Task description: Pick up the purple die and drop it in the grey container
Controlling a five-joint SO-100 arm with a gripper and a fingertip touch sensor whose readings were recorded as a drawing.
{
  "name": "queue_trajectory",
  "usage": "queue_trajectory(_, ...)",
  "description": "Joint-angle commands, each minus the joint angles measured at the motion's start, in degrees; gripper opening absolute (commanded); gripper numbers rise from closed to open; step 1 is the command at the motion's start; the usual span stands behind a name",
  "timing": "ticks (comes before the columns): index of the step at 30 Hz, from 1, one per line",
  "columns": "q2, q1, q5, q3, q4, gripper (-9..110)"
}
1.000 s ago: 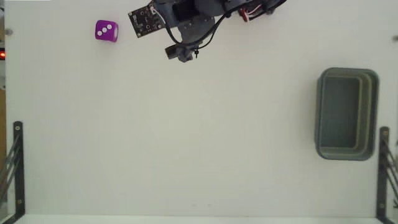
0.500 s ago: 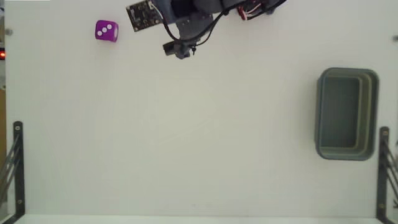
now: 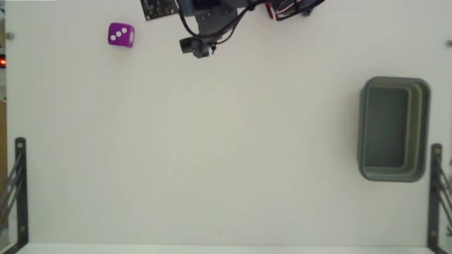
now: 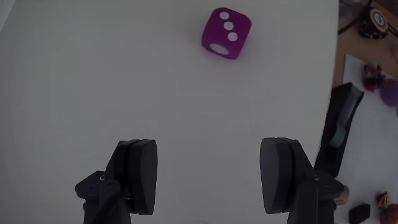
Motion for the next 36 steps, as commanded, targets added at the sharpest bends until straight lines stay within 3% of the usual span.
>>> queue_trajectory(1, 2.2, 1.2, 0.3, 0.4, 1.1, 110)
queue_trajectory(36, 2.2, 2.2, 0.3, 0.4, 1.1, 110)
